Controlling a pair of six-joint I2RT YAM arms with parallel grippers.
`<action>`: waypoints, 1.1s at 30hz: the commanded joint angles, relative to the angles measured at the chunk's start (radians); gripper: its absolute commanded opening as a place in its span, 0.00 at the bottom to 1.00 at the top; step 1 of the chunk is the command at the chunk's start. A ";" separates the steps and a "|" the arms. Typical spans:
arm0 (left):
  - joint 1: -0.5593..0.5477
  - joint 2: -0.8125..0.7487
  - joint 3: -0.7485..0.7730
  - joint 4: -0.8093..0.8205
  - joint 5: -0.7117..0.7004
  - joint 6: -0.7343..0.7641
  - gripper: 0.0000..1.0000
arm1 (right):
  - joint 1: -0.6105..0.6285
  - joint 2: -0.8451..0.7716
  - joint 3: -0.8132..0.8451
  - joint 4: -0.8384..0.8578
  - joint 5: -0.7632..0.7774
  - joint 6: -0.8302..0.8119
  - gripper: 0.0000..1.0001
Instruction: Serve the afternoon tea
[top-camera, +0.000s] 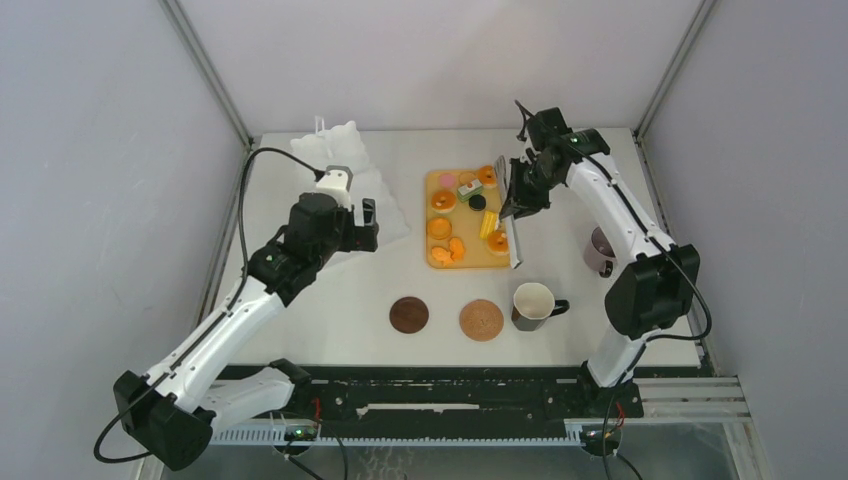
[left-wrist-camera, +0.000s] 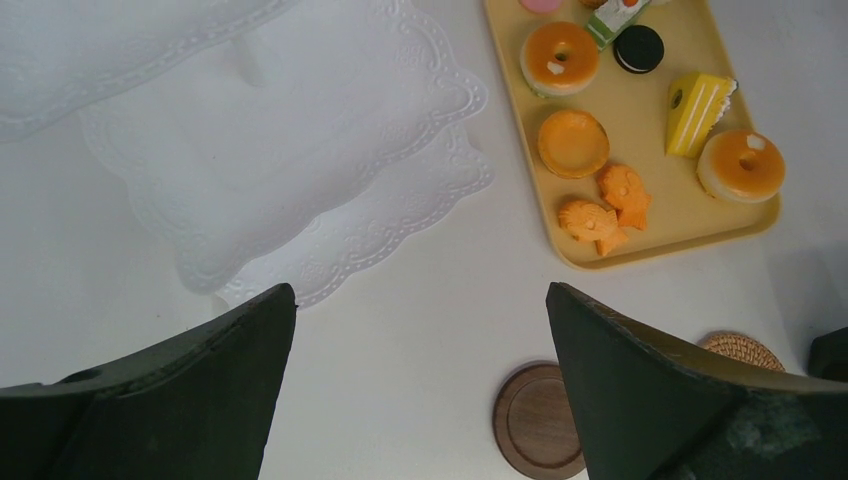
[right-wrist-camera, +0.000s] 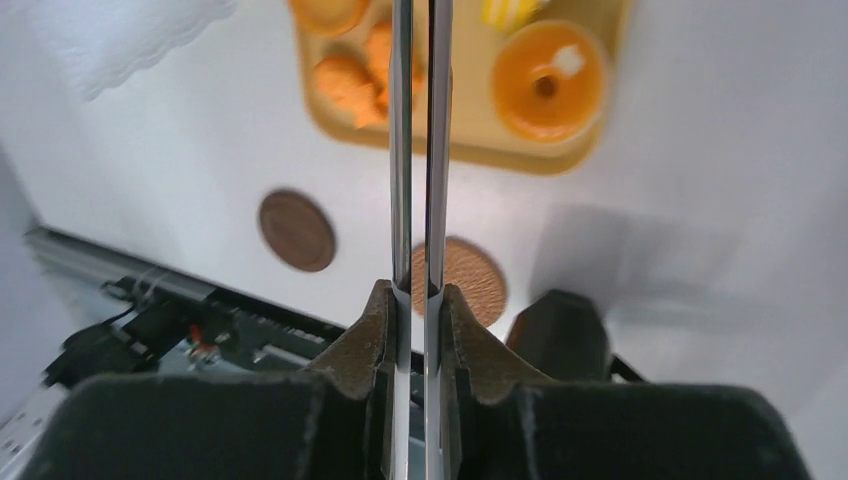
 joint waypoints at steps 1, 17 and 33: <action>-0.004 -0.048 0.010 0.019 -0.025 0.011 1.00 | 0.020 -0.067 -0.026 0.022 -0.161 0.122 0.16; -0.004 -0.059 -0.007 0.016 -0.020 0.020 1.00 | 0.020 -0.002 -0.043 -0.004 -0.056 0.151 0.30; -0.004 -0.057 -0.020 0.023 -0.023 0.024 1.00 | 0.028 0.059 -0.058 -0.035 0.088 0.111 0.31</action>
